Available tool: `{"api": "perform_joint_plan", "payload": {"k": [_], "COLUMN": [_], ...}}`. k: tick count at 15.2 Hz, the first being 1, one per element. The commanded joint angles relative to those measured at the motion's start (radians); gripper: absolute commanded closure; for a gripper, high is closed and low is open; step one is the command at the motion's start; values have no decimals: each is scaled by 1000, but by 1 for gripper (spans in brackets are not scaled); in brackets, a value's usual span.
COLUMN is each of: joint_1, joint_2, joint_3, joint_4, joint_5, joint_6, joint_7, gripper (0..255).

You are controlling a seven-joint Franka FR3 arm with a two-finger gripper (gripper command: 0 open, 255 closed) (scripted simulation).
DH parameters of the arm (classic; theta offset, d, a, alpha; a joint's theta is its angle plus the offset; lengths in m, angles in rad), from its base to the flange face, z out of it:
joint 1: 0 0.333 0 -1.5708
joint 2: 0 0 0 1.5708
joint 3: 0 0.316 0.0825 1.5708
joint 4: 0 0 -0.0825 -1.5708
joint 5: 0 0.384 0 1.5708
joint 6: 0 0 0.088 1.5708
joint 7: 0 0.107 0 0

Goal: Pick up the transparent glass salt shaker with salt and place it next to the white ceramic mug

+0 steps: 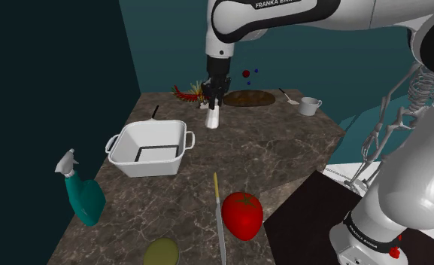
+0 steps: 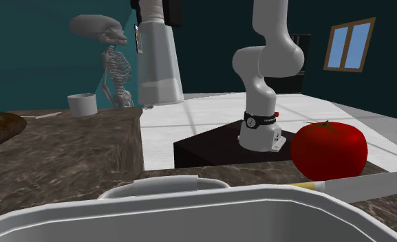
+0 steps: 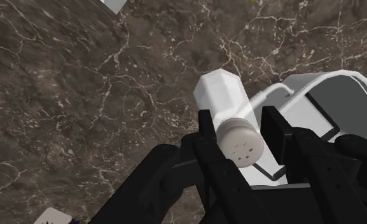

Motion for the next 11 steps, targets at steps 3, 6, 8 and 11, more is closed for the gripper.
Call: {"api": "perform_joint_plan", "payload": {"k": [3,6,8,11], "joint_1": [-47,-83,-106,-141], "joint_2": [-20,-27,-27,-20], "joint_3": [-45,-80,-104,-139], "joint_4": [-14,-21,-20,-9], "joint_5": [4,5,4,3], "joint_6": [-14,-21,-26,-36], "joint_7": [-92,-163,-210,-279], "gripper": [255,255,255,255]}}
